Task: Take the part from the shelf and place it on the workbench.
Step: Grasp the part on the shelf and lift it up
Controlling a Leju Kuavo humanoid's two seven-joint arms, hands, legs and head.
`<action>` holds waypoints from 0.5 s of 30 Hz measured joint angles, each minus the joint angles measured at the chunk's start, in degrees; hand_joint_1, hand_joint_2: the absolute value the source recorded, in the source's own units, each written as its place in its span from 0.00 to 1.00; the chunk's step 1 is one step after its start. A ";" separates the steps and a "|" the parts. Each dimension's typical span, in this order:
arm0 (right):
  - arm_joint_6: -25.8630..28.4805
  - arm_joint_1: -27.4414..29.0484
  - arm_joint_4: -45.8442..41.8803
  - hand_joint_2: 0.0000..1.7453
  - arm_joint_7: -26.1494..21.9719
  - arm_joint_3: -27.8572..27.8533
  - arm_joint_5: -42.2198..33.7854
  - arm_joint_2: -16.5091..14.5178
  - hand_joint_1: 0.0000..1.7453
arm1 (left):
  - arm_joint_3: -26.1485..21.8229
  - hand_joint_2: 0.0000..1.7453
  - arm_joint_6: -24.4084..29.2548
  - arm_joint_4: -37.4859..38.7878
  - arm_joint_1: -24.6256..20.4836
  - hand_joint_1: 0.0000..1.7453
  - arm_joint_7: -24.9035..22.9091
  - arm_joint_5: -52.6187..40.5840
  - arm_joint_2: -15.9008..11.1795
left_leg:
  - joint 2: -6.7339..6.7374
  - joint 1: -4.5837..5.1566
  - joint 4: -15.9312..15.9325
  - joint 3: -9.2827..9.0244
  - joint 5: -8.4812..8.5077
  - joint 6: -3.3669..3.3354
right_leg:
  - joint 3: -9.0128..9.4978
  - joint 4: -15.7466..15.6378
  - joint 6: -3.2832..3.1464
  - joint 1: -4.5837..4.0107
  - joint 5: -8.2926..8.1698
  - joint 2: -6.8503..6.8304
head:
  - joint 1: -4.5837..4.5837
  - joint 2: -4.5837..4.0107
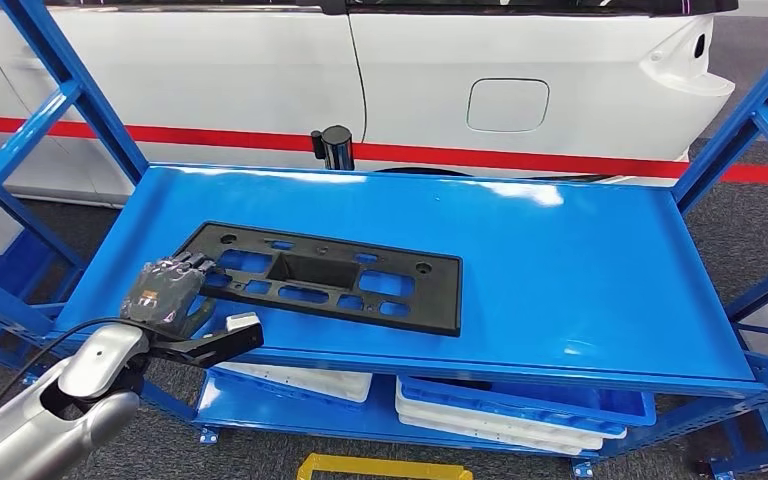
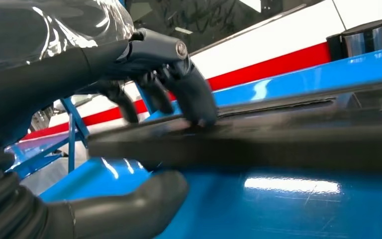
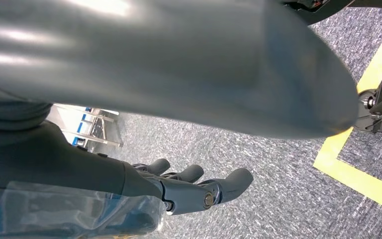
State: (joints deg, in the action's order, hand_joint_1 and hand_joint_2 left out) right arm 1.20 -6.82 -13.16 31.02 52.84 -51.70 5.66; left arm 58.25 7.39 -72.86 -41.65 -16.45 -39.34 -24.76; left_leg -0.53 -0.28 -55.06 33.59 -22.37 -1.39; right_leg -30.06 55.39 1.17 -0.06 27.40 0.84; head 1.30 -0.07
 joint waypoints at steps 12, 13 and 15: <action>0.00 0.00 0.00 0.00 0.00 0.04 -0.02 0.00 0.00 | -0.02 1.00 -0.86 0.01 -0.31 1.00 0.30 0.77 0.00 | 0.00 0.00 0.02 -0.31 -0.01 0.01 | 0.30 0.00 0.00 -0.01 0.00 0.00 | -0.01 0.00; 0.00 0.00 0.00 0.00 0.00 0.04 -0.01 0.00 0.00 | -0.02 1.00 -0.98 0.01 -0.32 1.00 0.39 1.02 0.00 | 0.00 0.00 0.02 -0.33 -0.01 0.01 | 0.33 0.00 0.00 -0.01 0.01 0.00 | -0.01 0.00; 0.00 0.00 0.00 0.00 0.00 0.05 0.00 0.00 0.00 | -0.05 1.00 -1.39 0.01 -0.34 1.00 0.58 1.65 0.00 | 0.00 0.00 0.02 -0.38 -0.01 0.01 | 0.38 0.00 -0.01 -0.01 0.01 -0.01 | -0.01 0.00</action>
State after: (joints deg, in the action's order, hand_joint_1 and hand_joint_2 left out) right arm 1.20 -6.82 -13.16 31.02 52.89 -51.70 5.66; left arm 58.20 5.99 -72.85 -41.99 -15.87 -37.69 -24.76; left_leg -0.53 -0.28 -55.03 33.22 -22.38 -1.39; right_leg -29.67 55.39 1.17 -0.07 27.41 0.83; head 1.29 -0.07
